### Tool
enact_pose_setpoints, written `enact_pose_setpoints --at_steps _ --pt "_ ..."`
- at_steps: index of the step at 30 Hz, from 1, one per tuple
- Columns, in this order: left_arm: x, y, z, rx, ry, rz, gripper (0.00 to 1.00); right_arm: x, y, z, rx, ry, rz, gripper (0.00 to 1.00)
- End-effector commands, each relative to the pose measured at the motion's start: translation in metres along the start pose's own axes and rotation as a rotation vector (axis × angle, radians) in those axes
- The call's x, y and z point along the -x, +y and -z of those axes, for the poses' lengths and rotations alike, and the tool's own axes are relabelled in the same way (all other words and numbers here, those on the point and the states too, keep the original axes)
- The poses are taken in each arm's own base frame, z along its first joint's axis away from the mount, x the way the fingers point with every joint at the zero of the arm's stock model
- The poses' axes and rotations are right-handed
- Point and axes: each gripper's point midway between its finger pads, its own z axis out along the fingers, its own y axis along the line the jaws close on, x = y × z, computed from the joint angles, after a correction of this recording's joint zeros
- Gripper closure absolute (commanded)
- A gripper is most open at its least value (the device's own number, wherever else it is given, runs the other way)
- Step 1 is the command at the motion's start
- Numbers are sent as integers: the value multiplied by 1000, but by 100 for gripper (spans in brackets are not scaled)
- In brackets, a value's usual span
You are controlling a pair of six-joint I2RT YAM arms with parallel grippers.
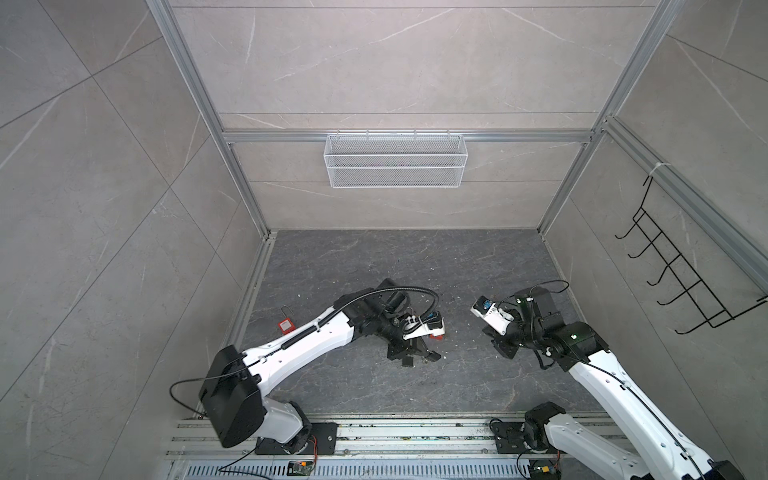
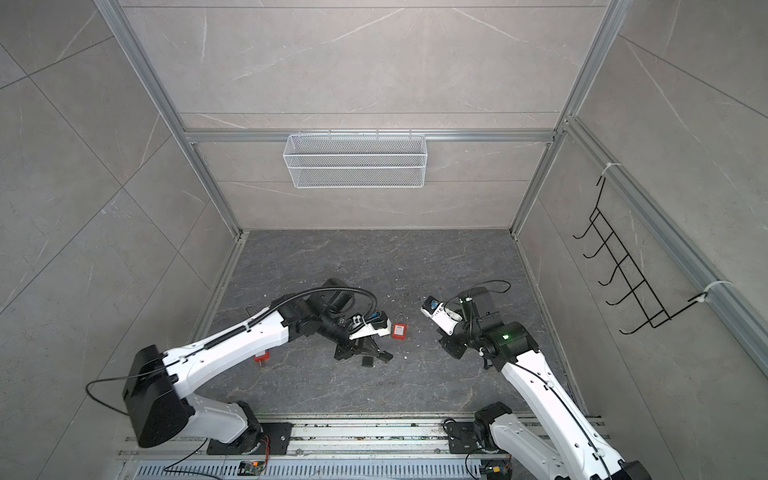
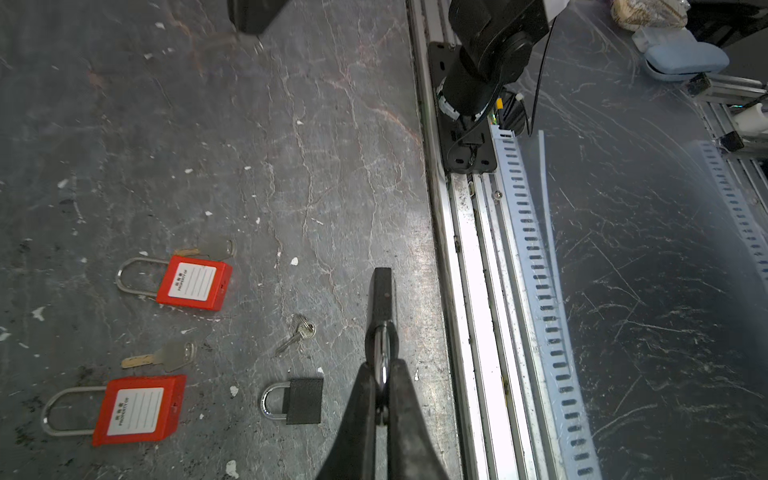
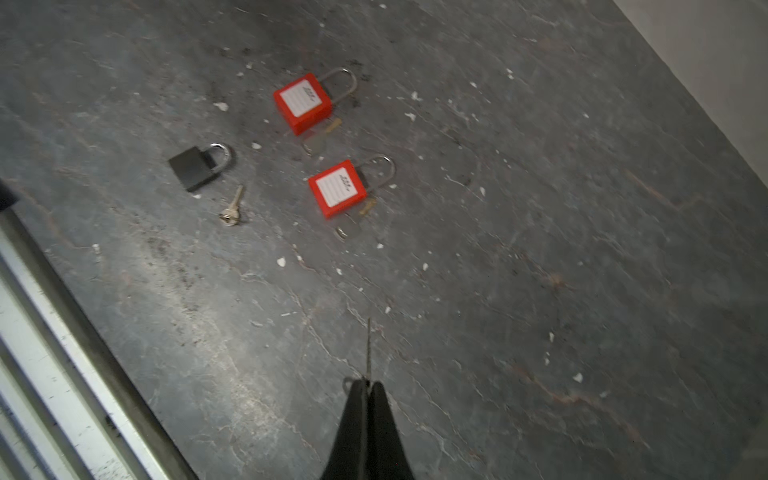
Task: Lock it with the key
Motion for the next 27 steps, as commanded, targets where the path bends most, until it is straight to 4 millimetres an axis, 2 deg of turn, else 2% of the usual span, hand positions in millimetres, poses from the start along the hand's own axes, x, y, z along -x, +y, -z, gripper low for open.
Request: enact_pose_setpoints --at_steps 1,5,15,27 --pt "-10 2 -3 -48 103 23 100 -5 -28 4 -129 21 -85 100" --pt "-17 12 -24 -93 210 59 100 -8 -43 12 -195 0 -150 100" --pt "-28 31 -70 -160 388 84 100 -13 -35 24 -191 -13 -162 100" --pt "-44 41 -107 -177 524 80 100 -19 -32 18 -171 9 -175 100"
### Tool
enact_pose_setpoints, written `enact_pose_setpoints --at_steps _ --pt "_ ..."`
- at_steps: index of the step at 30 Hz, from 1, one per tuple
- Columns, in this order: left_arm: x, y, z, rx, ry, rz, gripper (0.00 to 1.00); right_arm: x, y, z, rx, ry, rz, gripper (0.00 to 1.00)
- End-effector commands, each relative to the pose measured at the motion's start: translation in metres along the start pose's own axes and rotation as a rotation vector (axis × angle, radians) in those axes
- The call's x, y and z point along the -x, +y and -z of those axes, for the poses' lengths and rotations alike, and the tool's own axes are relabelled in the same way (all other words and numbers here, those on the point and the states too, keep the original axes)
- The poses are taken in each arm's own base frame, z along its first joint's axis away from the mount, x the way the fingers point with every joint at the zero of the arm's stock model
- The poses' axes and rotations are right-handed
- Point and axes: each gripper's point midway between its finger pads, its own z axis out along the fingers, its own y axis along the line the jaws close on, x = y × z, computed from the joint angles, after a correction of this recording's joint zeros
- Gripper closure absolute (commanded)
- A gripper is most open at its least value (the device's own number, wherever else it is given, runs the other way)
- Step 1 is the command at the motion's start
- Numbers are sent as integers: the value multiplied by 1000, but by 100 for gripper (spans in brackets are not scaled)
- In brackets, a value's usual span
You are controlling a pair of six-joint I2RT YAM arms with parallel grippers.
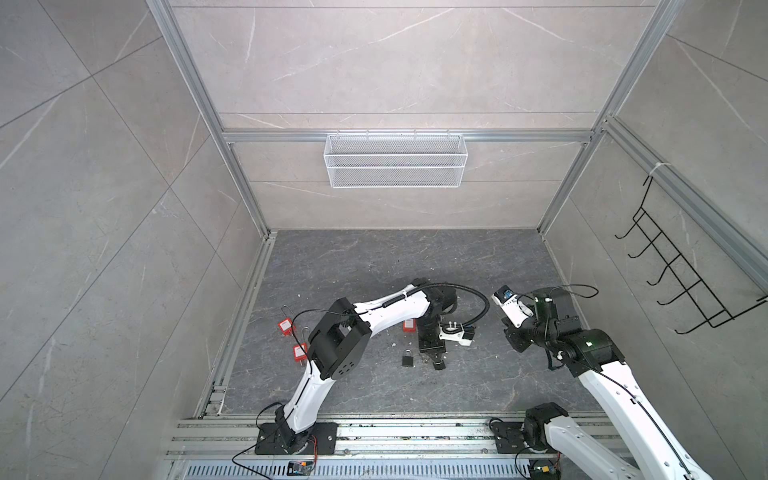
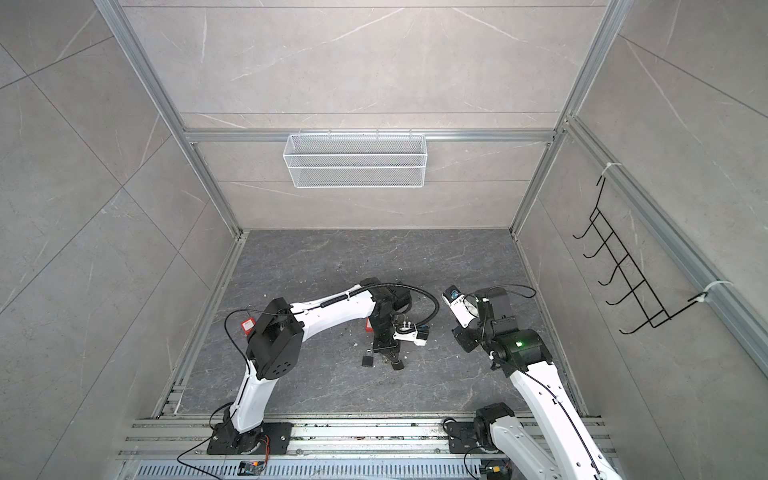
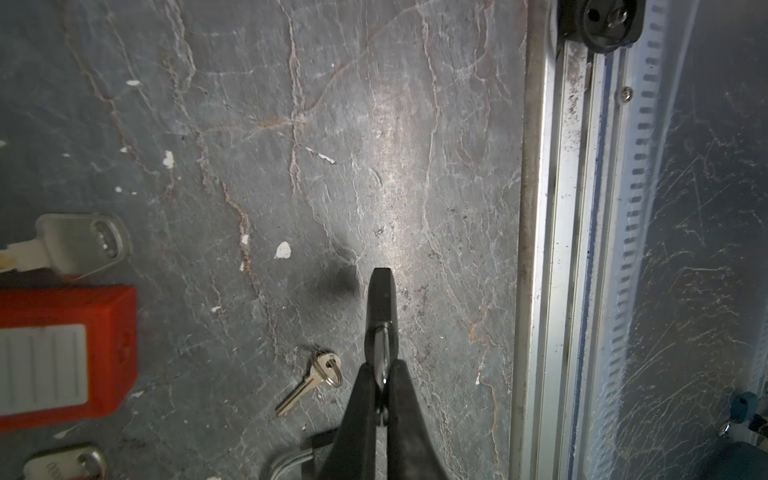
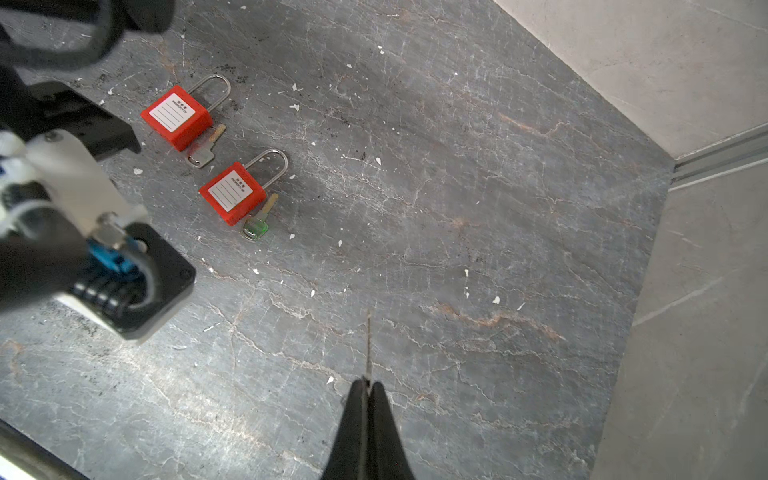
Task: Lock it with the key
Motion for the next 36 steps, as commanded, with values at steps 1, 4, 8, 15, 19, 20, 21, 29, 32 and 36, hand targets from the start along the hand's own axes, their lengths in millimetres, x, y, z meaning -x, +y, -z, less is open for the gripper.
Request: enact_pose_setpoints --at_steps 1,4,8,15,19,20,21,29,32,36 --pt "-2 -2 1 -3 46 -2 100 -10 5 -5 19 33 -30 100" --pt "-1 4 -3 7 65 9 100 -10 7 -7 32 29 -31 100" --pt "0 13 -8 25 98 13 100 -12 8 -10 38 34 -33 100" --pt "1 24 -11 63 126 7 85 -13 12 -14 59 32 -29 100" --pt "4 31 -8 100 120 0 74 -13 12 -15 59 38 -35 100" --pt "5 34 -7 112 117 -3 72 -12 11 -15 57 41 -36 100" --pt "8 34 -6 115 106 -9 71 -12 10 -15 54 41 -37 100" --pt "37 36 35 162 -27 -51 46 -2 5 -6 47 40 -46 100" --pt "38 36 59 178 -141 -6 46 7 4 2 53 23 -62 100" --pt "27 37 105 249 -354 85 46 17 4 6 78 15 -98 100"
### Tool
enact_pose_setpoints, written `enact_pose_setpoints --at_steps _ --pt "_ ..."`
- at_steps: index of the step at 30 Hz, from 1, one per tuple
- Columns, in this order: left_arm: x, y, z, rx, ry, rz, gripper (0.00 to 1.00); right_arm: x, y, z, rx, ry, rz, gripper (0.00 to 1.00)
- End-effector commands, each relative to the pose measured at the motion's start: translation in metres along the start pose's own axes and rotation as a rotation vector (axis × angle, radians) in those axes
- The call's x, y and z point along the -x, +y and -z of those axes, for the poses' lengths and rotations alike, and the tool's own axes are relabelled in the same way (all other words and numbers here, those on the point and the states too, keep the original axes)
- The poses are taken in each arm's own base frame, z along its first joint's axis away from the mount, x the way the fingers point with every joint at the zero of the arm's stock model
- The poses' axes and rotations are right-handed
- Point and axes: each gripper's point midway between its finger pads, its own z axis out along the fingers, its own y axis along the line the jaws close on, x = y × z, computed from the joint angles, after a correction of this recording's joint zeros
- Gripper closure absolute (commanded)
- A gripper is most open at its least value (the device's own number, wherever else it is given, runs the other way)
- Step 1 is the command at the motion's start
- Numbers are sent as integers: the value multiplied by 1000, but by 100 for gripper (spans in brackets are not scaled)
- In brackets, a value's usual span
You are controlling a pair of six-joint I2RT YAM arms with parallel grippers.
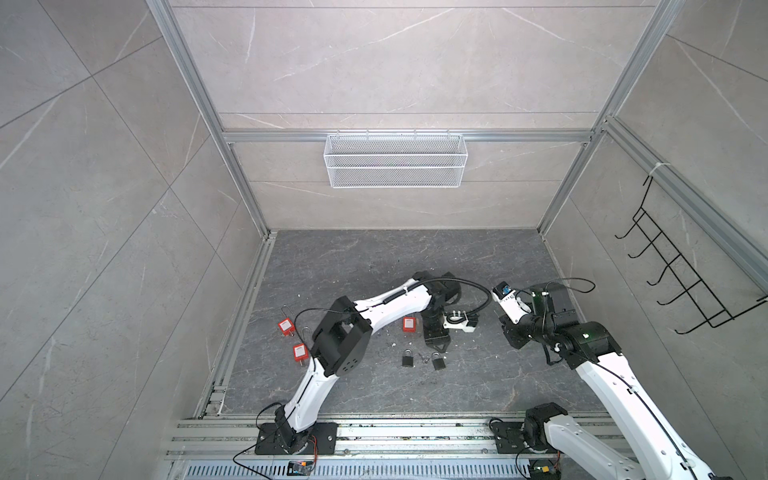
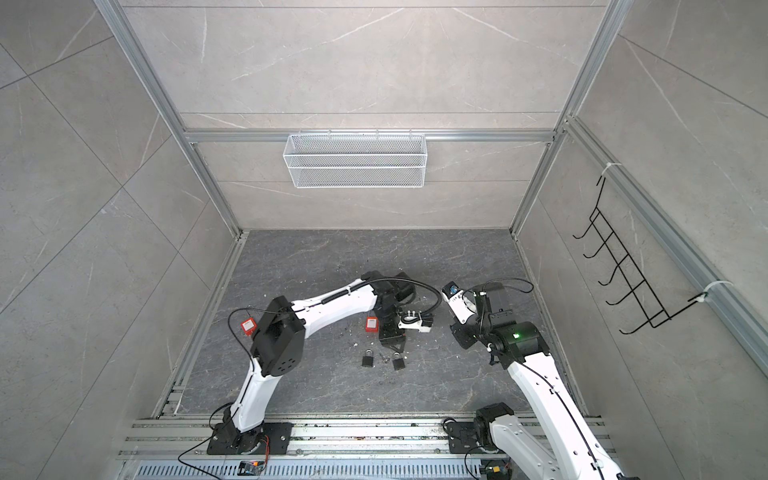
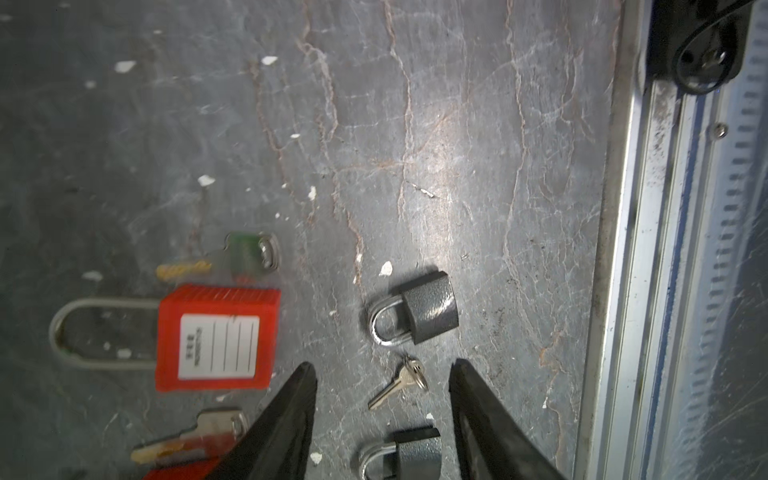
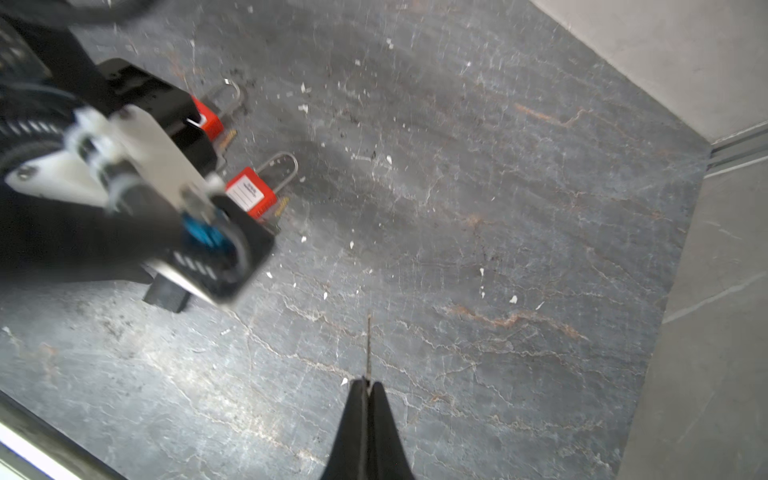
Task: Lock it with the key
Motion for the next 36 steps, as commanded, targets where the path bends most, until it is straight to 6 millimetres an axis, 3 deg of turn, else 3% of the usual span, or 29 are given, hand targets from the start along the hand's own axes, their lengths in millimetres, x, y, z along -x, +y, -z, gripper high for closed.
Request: enact_pose_setpoints --at_steps 1,5,8,15,22,27,36 --pt "19 13 79 121 -302 90 46 8 3 5 39 8 -75 100" --pt "-20 31 121 292 -439 255 51 15 7 -3 88 58 -205 100" --pt "-51 27 140 393 -498 315 51 19 16 -10 122 88 -312 100" --pt "-120 23 166 588 -599 541 54 13 69 -46 159 153 -372 100" --pt "-159 11 171 662 -578 687 55 -25 114 -92 184 295 -464 100" --pt "-190 17 173 742 -554 895 55 -49 129 -115 196 360 -484 100" --pt "-213 18 170 753 -565 1049 54 -63 144 -136 235 395 -515 100"
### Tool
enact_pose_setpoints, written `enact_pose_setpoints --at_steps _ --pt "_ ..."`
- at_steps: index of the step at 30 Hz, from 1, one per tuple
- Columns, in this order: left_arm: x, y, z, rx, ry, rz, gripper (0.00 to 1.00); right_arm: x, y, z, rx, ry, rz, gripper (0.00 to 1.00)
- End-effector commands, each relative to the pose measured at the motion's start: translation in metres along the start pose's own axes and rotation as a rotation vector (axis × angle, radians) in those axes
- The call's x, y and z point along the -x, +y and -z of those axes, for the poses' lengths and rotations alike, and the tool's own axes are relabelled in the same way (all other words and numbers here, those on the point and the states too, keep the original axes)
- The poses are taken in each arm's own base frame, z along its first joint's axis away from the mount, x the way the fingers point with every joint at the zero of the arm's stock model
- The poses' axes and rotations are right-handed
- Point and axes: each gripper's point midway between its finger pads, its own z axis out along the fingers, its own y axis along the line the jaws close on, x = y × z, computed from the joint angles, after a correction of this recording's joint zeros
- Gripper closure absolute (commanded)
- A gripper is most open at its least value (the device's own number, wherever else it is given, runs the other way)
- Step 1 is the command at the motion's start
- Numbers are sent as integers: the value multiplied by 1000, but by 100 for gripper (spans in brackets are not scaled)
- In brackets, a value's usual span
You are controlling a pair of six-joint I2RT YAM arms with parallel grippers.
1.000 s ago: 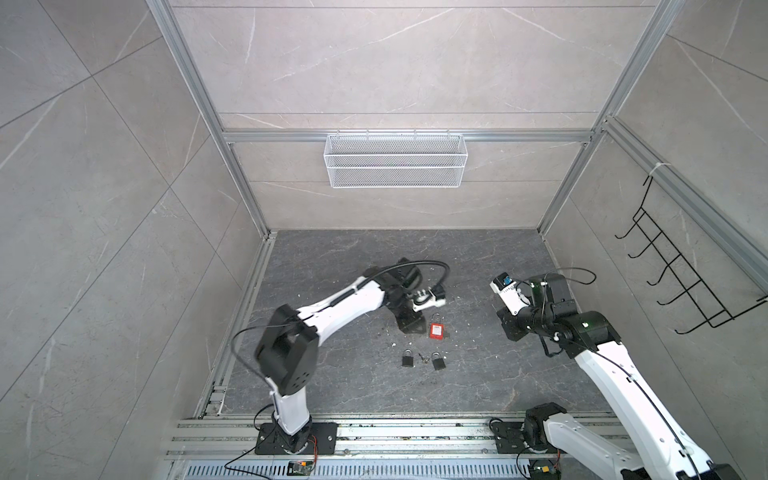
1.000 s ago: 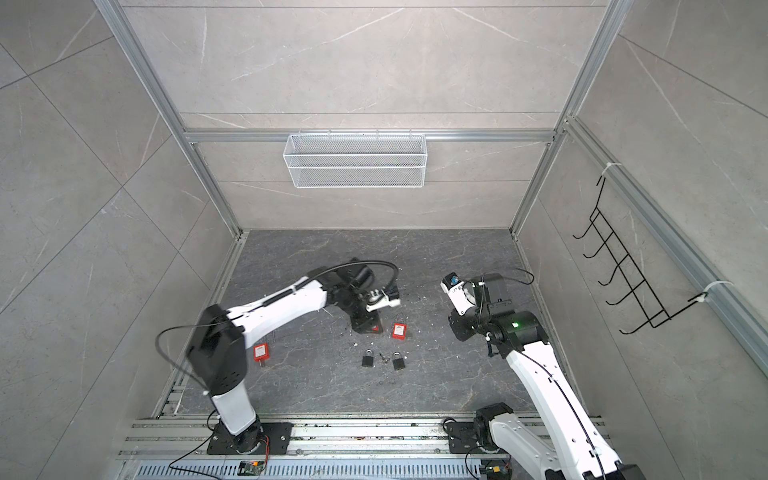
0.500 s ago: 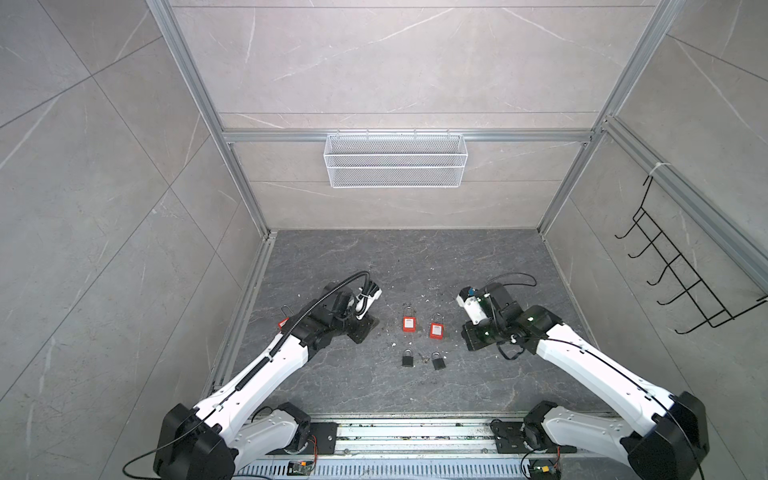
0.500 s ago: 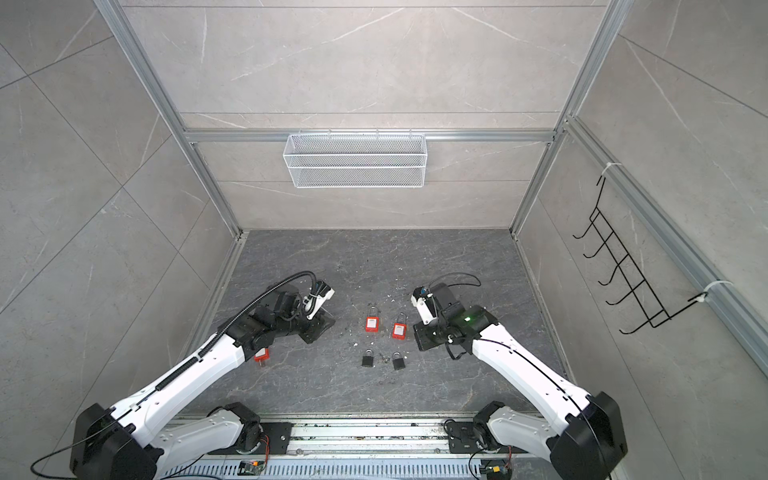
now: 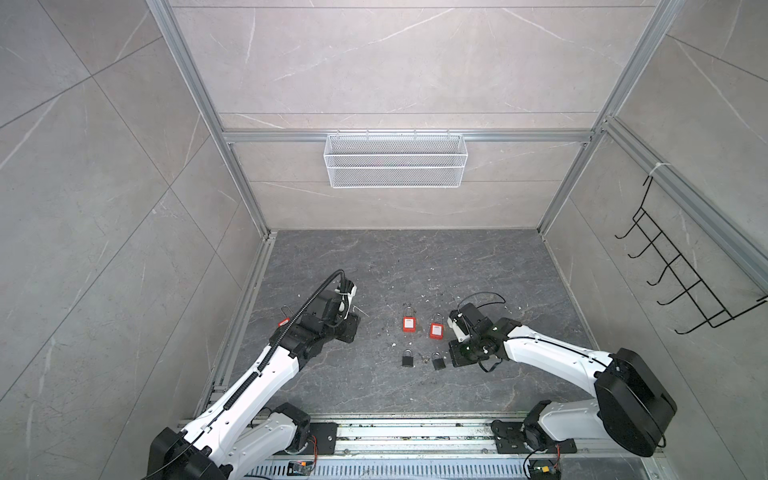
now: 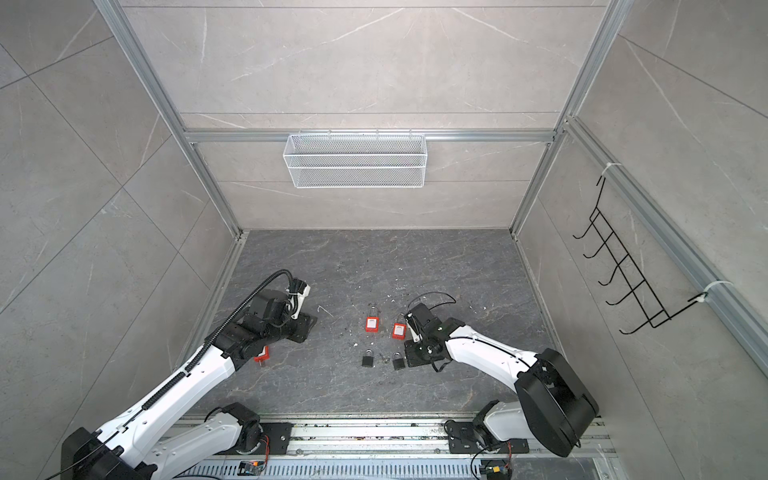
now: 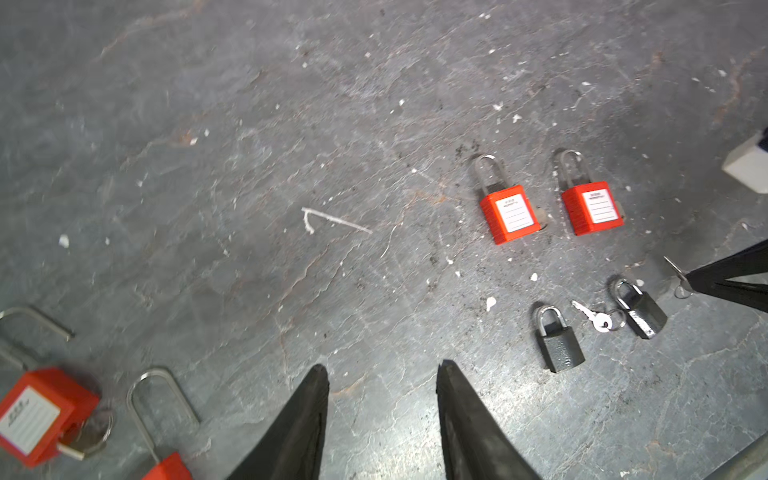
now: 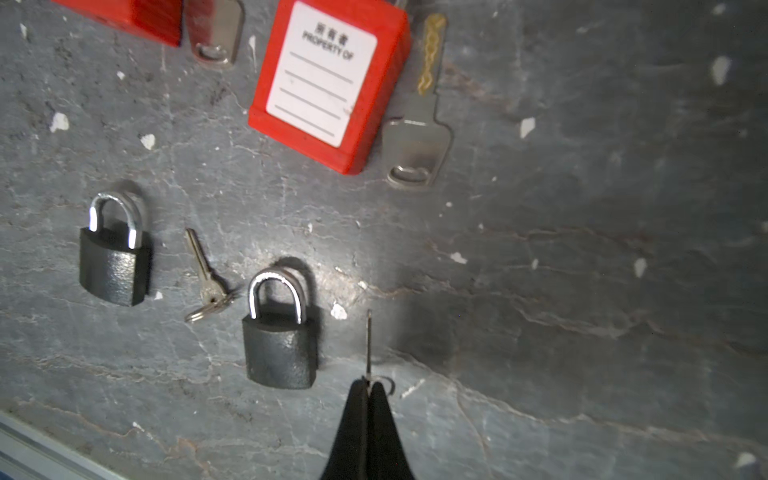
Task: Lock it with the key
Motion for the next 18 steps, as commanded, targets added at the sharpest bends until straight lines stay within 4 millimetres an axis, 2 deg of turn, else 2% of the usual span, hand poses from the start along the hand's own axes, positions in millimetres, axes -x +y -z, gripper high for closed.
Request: enact_pose_setpoints --at_steps 1,8,9,14,18 --pt "-3 12 5 50 -6 100 54 0 5 -11 27 3 -39 100" --pt "-21 26 6 104 38 217 54 -13 3 -26 22 79 -100 100" --pt "-24 28 6 114 46 234 52 -15 2 -26 17 82 -107 100" --pt "-37 41 9 172 77 340 33 -11 -6 -15 -32 44 -121 87" --pt "-47 52 13 233 103 414 23 -1 -9 7 -67 -28 -110 72"
